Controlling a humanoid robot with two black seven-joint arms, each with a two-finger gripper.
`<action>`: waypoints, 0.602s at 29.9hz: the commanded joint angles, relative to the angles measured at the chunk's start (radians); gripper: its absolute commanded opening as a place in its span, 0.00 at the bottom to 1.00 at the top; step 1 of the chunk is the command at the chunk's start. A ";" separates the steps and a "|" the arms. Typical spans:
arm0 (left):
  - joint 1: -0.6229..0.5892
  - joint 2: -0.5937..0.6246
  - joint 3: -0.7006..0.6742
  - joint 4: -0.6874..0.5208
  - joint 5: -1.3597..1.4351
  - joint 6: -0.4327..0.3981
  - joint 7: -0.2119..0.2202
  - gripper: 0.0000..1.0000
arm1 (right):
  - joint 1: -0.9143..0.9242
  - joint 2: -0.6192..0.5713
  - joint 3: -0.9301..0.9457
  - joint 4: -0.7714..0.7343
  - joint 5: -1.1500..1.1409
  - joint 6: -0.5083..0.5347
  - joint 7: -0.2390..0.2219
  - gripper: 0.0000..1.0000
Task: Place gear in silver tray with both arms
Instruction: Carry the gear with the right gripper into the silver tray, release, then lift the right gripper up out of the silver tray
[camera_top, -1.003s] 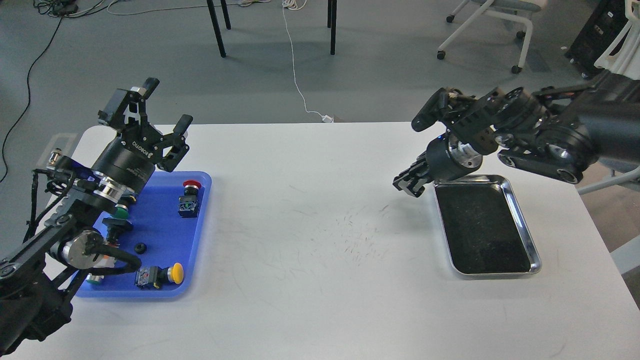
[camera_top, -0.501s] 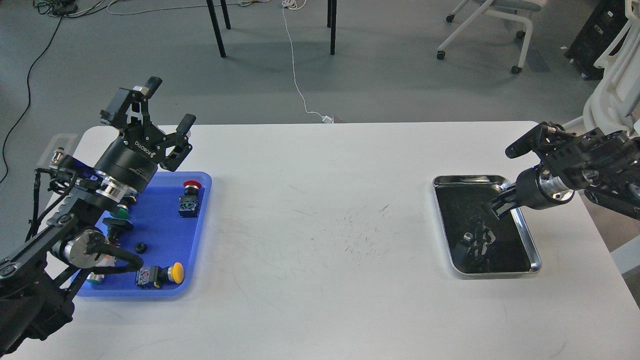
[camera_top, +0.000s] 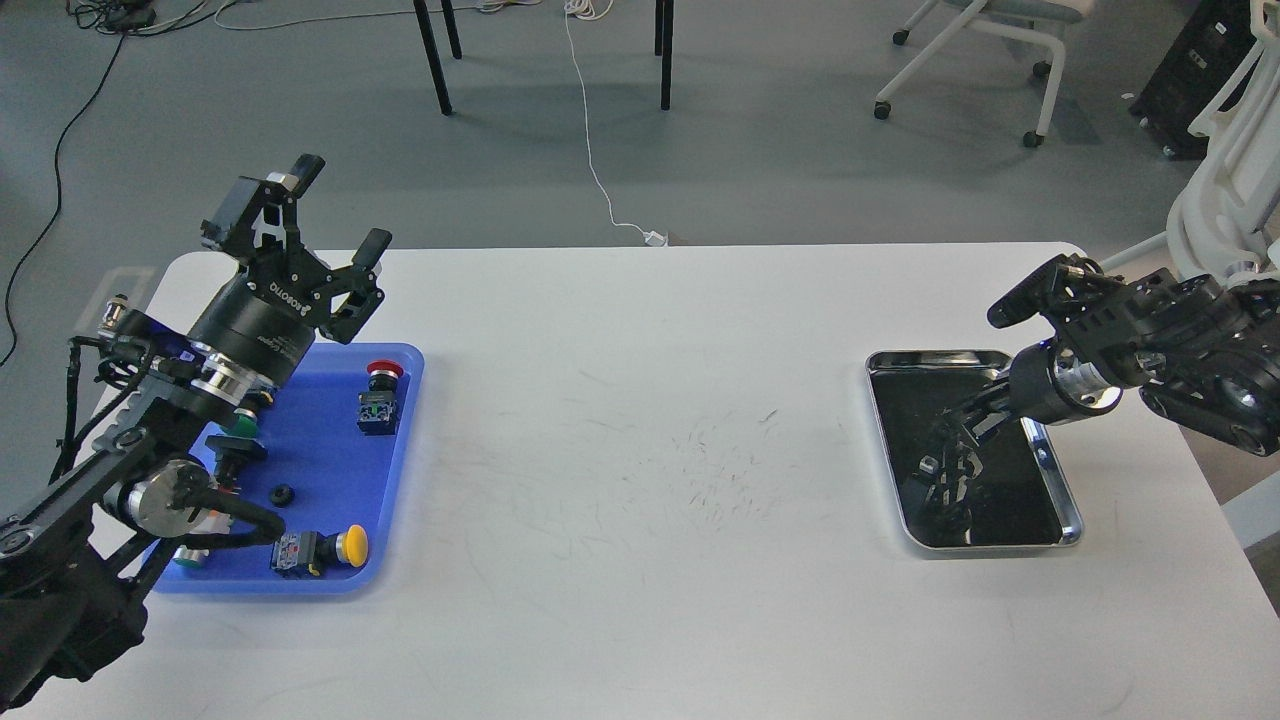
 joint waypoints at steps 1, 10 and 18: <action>0.000 0.000 0.000 0.000 0.000 0.000 0.000 0.99 | -0.004 0.000 0.002 0.000 0.000 0.000 0.000 0.22; 0.000 0.006 0.000 0.000 0.000 0.000 0.000 0.99 | -0.004 -0.006 0.003 0.003 0.008 -0.003 0.000 0.62; 0.000 0.008 0.000 0.000 0.000 0.000 0.000 0.99 | 0.012 -0.077 0.153 0.045 0.017 0.003 0.000 0.95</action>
